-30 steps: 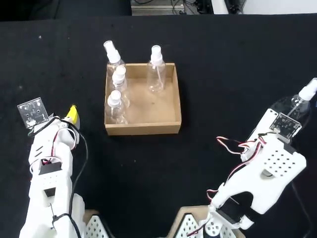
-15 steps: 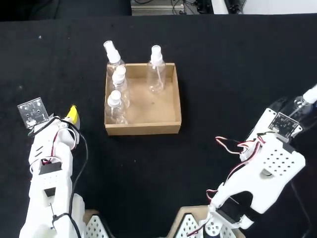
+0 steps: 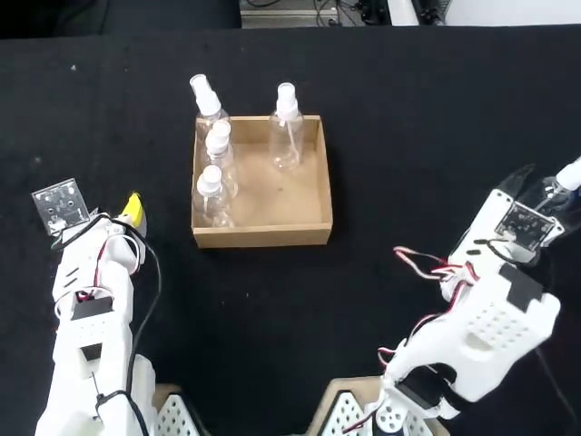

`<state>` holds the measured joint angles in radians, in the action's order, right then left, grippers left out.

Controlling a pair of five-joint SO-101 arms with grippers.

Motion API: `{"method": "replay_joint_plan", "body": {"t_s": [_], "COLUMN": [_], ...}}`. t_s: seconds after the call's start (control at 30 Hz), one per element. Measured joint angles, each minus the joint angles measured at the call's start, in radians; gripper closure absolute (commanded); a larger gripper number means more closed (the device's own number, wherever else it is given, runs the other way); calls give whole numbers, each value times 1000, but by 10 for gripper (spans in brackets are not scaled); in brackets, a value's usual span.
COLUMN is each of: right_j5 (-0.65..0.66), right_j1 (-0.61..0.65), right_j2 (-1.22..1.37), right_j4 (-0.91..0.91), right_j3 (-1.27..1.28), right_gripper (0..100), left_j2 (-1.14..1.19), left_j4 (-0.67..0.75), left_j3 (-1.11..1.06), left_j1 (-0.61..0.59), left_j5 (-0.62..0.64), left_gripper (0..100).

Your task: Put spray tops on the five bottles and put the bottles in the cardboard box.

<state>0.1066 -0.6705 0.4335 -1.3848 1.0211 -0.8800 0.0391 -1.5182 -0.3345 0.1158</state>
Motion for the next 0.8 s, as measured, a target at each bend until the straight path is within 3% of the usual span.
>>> {"method": "replay_joint_plan", "body": {"t_s": [0.37,0.8], "right_j5": [0,0], "right_j1": [2,2], "right_j2": [-31,-31], "right_j4": [201,207], "right_j3": [0,0], "right_gripper": [658,658], "left_j2": [0,0], "left_j4": [0,0], "left_j3": [0,0], "left_j1": [0,0], "left_j5": [0,0], "left_gripper": [791,791]}}
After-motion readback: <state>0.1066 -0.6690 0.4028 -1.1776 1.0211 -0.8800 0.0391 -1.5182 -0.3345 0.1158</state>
